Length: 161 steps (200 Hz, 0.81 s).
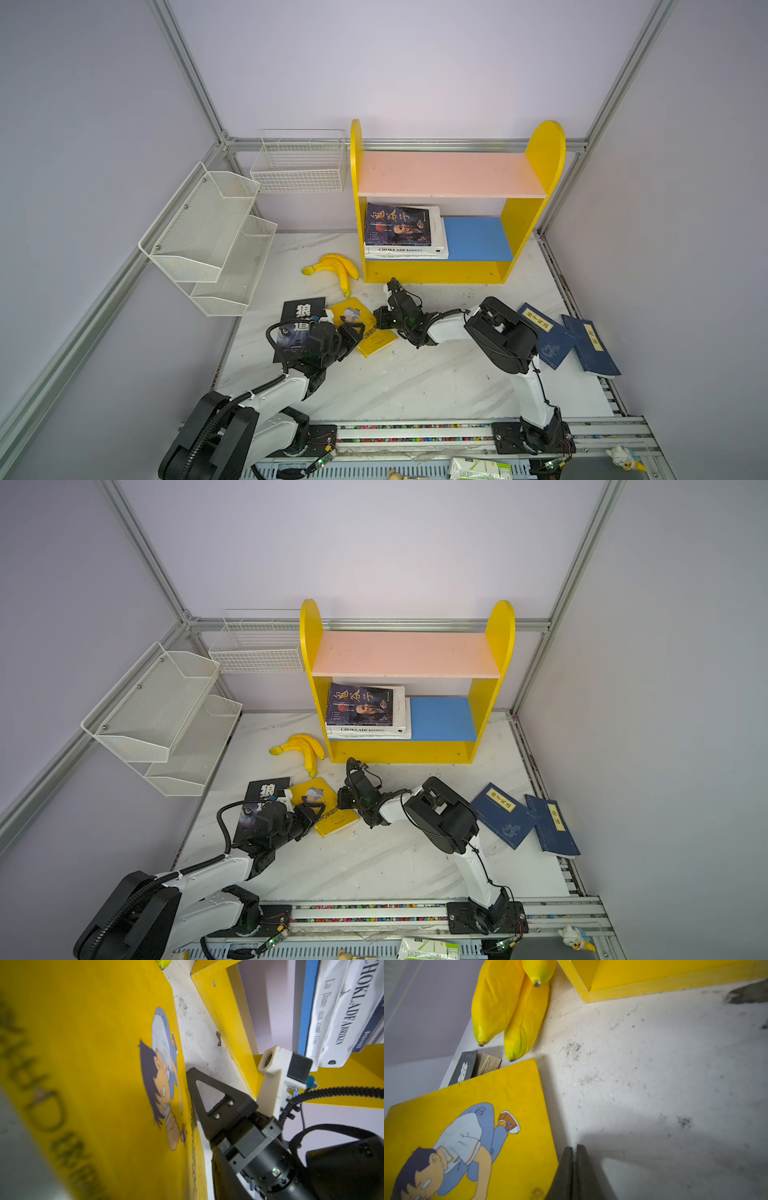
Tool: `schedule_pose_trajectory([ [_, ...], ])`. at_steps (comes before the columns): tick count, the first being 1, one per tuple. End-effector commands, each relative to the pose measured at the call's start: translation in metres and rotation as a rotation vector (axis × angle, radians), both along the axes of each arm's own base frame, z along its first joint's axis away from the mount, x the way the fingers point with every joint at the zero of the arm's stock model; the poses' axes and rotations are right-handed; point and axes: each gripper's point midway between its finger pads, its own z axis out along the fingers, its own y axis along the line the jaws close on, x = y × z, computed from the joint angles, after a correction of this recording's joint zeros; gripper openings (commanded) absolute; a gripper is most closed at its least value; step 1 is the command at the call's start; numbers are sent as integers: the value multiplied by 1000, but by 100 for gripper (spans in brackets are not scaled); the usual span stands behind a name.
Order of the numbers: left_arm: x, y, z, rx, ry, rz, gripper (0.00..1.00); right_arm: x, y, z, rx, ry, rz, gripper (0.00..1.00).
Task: Stacking books/files
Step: Pick up the book at the center of the table.
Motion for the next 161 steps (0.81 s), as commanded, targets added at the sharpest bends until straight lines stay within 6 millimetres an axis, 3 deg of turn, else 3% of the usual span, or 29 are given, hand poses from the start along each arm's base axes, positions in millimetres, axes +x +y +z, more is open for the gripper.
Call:
schedule_pose_trajectory([
  [1, 11, 0, 23, -12, -30, 20, 33, -45, -34, -68, -220, 192, 36, 12],
  [50, 6, 7, 26, 10, -19, 41, 19, -32, -30, -28, -168, 121, -8, 15],
  [86, 5, 2, 40, -1, -57, 4, 9, -17, -33, 40, -82, 25, -56, 22],
  [123, 1, -18, 84, -3, -159, -143, 4, -7, -57, 118, 47, -67, -115, 32],
  [161, -12, -59, 150, -88, -294, -385, 1, 5, -118, 183, 181, -129, -261, 51],
])
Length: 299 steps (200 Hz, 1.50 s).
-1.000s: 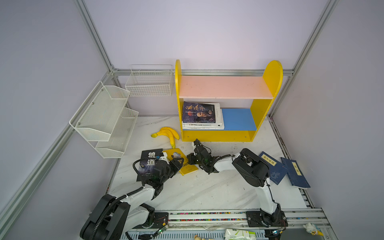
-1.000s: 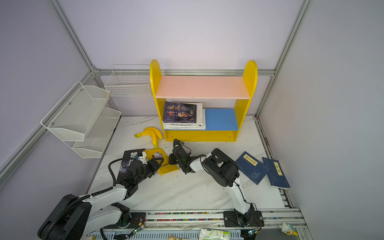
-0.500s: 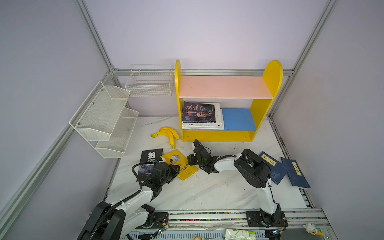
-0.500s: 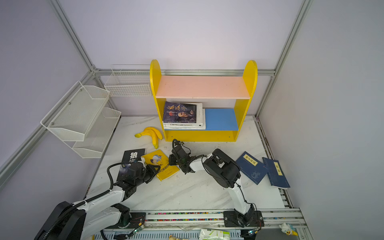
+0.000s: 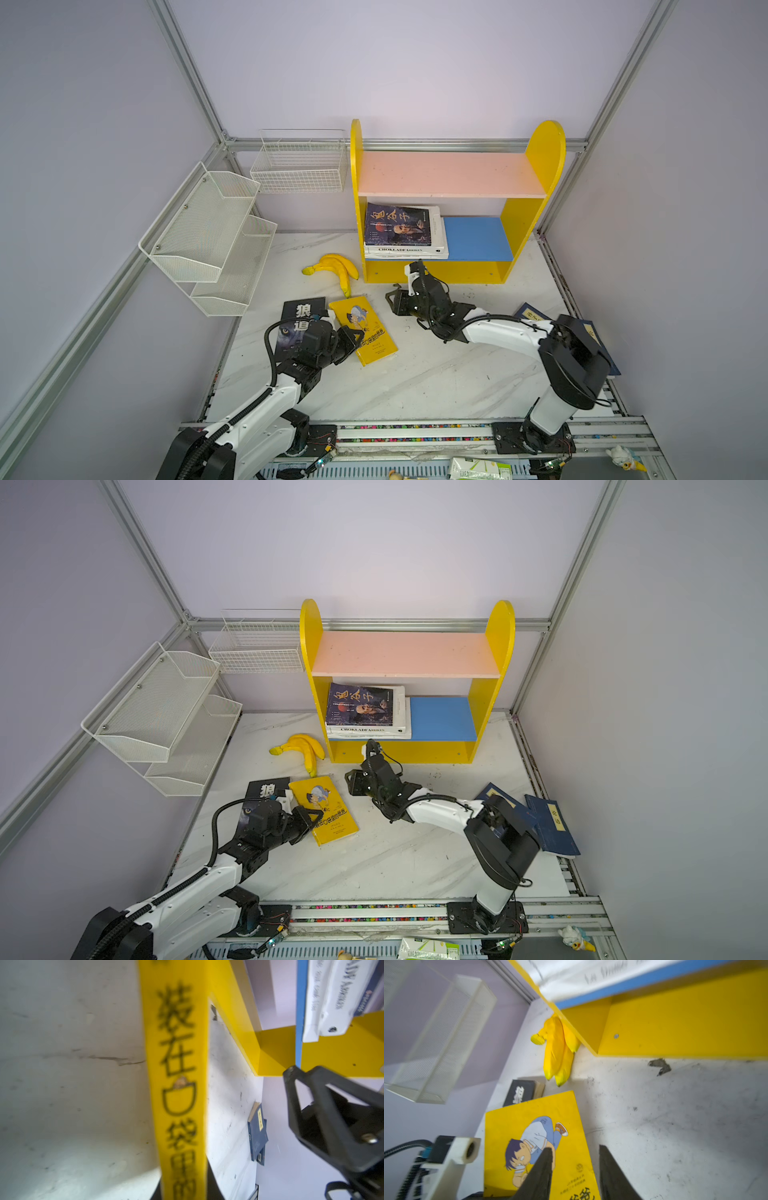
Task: Stacking books/files
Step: Pick up the book at the center of the table, then pass the book.
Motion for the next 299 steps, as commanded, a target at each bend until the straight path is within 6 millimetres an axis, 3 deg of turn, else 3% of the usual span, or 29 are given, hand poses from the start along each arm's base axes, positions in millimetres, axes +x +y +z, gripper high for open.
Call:
schedule_pose_trajectory([
  [1, 10, -43, 116, -122, -288, -222, 1, 8, -44, 20, 53, -4, -121, 52],
  [22, 5, -65, 147, -162, -352, -317, 0, 14, -83, 39, 116, -10, -195, 62],
  [28, 3, -72, 158, -179, -377, -348, 0, 13, -94, 53, 152, -29, -209, 65],
  [48, 4, -94, 194, -239, -465, -429, 0, 11, -120, 74, 216, -48, -234, 77],
  [100, 33, -126, 269, -369, -632, -507, 0, -9, -155, 128, 340, -141, -234, 96],
  [126, 53, -132, 292, -381, -698, -474, 0, -22, -162, 144, 387, -172, -218, 97],
  [161, 90, -131, 302, -371, -682, -342, 0, -32, -151, 137, 473, -122, -144, 97],
  [165, 100, -135, 291, -364, -655, -330, 0, -33, -149, 134, 489, -113, -136, 97],
  [193, 122, -136, 293, -427, -650, -260, 0, -35, -138, 116, 587, -58, -81, 97],
  [238, 139, -134, 291, -425, -647, -168, 0, -45, -135, 119, 734, -98, -19, 96],
  [299, 147, -129, 294, -465, -658, -94, 0, -23, -103, 110, 779, -60, 35, 91],
])
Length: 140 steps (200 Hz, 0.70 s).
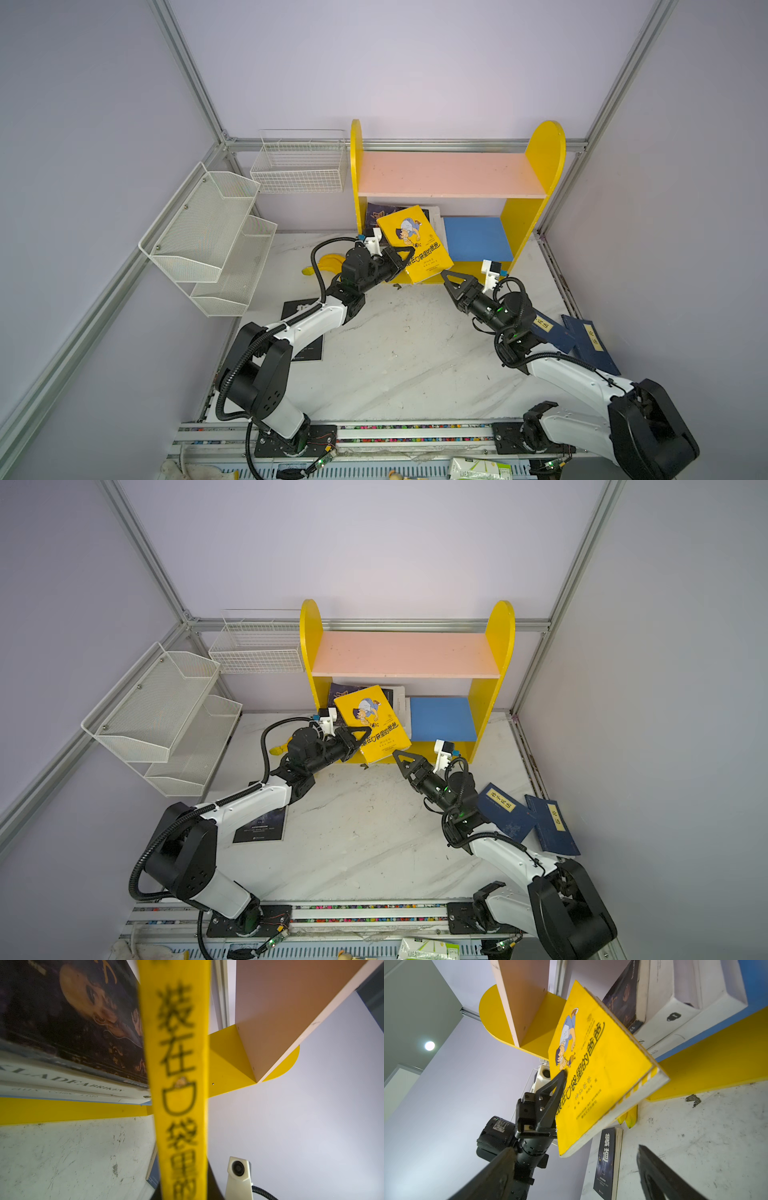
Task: Stacking books/files
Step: Pass the book.
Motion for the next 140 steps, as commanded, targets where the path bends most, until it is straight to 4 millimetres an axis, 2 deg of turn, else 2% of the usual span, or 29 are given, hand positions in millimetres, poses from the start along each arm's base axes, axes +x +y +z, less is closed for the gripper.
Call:
schedule_pose_trajectory([
  [1, -4, 5, 107, -173, -239, 23, 0, 3, 16, 32, 88, -78, 48, 91],
  [29, -6, 6, 110, -194, -244, 35, 0, 13, 33, 42, 80, -112, 67, 86],
  [34, -6, 6, 110, -195, -244, 36, 0, 19, 37, 35, 71, -99, 66, 85],
  [44, -6, 6, 110, -198, -243, 40, 0, 23, 40, 37, 75, -106, 68, 82],
  [113, -8, 6, 108, -224, -241, 45, 0, 39, 53, 42, 198, -107, 87, 31],
  [124, -9, 6, 107, -223, -239, 43, 0, 40, 52, 43, 210, -109, 81, 27],
  [140, -9, 6, 106, -219, -239, 42, 6, 41, 51, 47, 212, -114, 75, 21],
])
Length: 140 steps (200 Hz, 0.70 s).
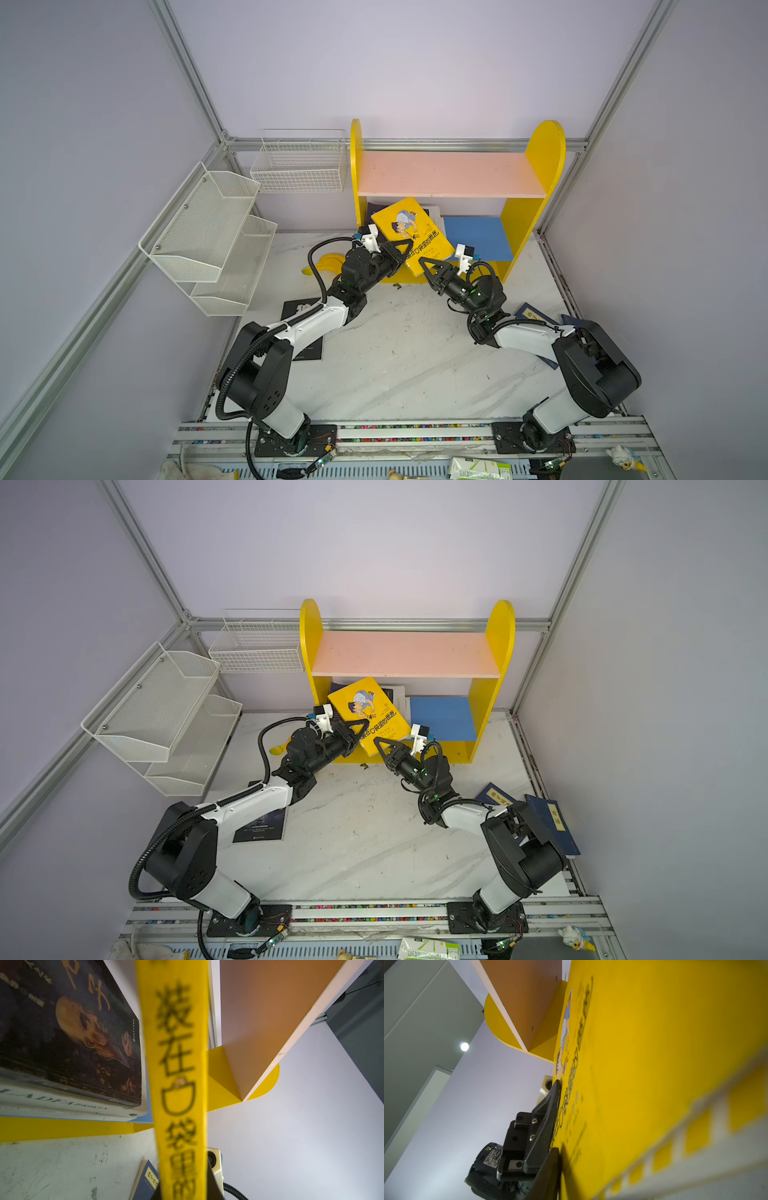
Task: Stacking books/files
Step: Pass the book.
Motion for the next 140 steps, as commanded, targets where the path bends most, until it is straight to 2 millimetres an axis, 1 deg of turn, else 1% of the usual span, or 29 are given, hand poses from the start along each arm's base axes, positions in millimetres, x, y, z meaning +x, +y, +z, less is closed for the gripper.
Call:
schedule_pose_trajectory([
  [1, -15, 2, 87, -127, -222, -17, 6, -2, -2, 28, 75, -56, 0, 21],
  [11, -15, 2, 86, -119, -223, -15, 15, -1, -2, 31, 72, -55, 8, 21],
  [17, -15, 3, 84, -111, -223, -13, 22, -1, -1, 33, 67, -56, 20, 20],
  [41, -14, 11, 80, -79, -223, 5, 42, 0, -3, 39, 30, -53, 80, 18],
  [64, -9, 22, 74, -45, -214, 29, 53, 0, -7, 39, -18, -28, 133, 16],
  [85, -2, 31, 69, -33, -208, 38, 55, -6, -12, 42, -49, -33, 186, 16],
  [105, 2, 36, 67, -36, -208, 40, 54, -9, -24, 43, -56, -30, 223, 16],
  [120, 4, 39, 68, -36, -216, 47, 50, -7, -35, 41, -56, -19, 230, 16],
  [140, 6, 40, 69, -34, -223, 55, 42, -5, -42, 38, -66, -7, 271, 17],
])
